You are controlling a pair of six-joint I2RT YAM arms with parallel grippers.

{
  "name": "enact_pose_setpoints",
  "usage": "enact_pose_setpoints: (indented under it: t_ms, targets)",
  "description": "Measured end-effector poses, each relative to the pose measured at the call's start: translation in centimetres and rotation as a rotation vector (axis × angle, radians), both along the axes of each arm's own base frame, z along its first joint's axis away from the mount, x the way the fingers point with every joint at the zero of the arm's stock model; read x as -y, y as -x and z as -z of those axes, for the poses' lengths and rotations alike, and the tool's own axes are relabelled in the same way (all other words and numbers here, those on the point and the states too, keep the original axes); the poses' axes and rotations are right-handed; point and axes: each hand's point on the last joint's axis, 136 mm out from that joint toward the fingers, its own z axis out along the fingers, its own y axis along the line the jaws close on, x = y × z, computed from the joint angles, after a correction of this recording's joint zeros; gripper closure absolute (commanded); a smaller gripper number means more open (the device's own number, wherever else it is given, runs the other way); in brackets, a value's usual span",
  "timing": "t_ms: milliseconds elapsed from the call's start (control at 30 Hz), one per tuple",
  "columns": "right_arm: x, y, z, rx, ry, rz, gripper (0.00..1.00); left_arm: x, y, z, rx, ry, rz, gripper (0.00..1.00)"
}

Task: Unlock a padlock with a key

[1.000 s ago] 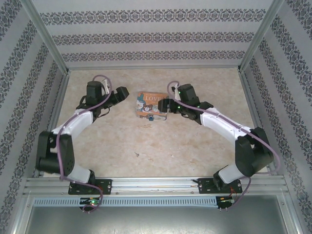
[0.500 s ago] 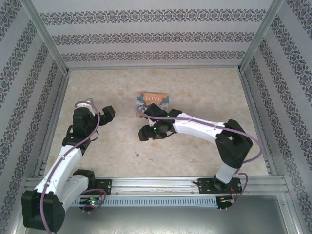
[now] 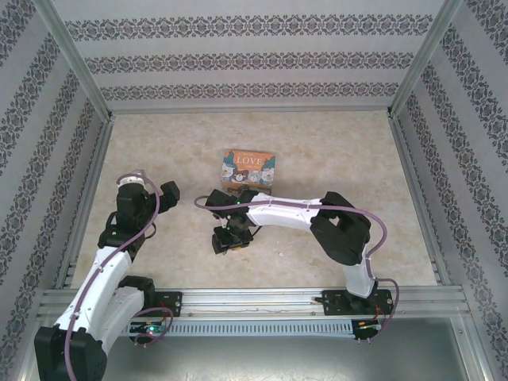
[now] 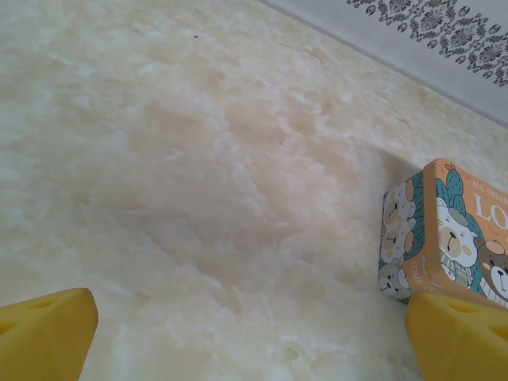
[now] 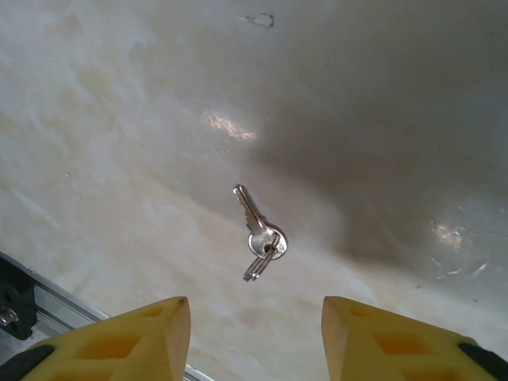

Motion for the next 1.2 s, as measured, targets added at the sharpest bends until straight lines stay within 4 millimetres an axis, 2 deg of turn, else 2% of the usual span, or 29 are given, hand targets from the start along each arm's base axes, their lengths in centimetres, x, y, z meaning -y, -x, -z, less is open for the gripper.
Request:
enact_pose_setpoints:
  t_ms: [200, 667, 833, 1033, 1200]
  targets:
    - [-0.7, -0.1, 0.4, -0.010, 0.019, -0.007, 0.58, 0.0, 0.0, 0.0, -0.001, -0.014, 0.007, 0.01]
    - [-0.5, 0.1, 2.3, -0.040, 0.092, -0.012, 0.69, -0.1, 0.1, 0.1, -0.004, -0.040, 0.020, 0.01]
    - [-0.6, 0.1, 2.3, -0.041, 0.096, -0.012, 0.73, -0.1, 0.2, 0.4, -0.011, -0.043, 0.022, 0.01]
    - [-0.4, 0.2, 2.5, -0.035, 0.113, -0.014, 0.81, -0.1, 0.2, 0.6, -0.015, -0.044, 0.022, 0.01]
    - [-0.2, 0.0, 2.6, -0.030, 0.120, -0.006, 0.93, -0.5, 0.2, 0.6, -0.015, -0.044, 0.009, 0.01]
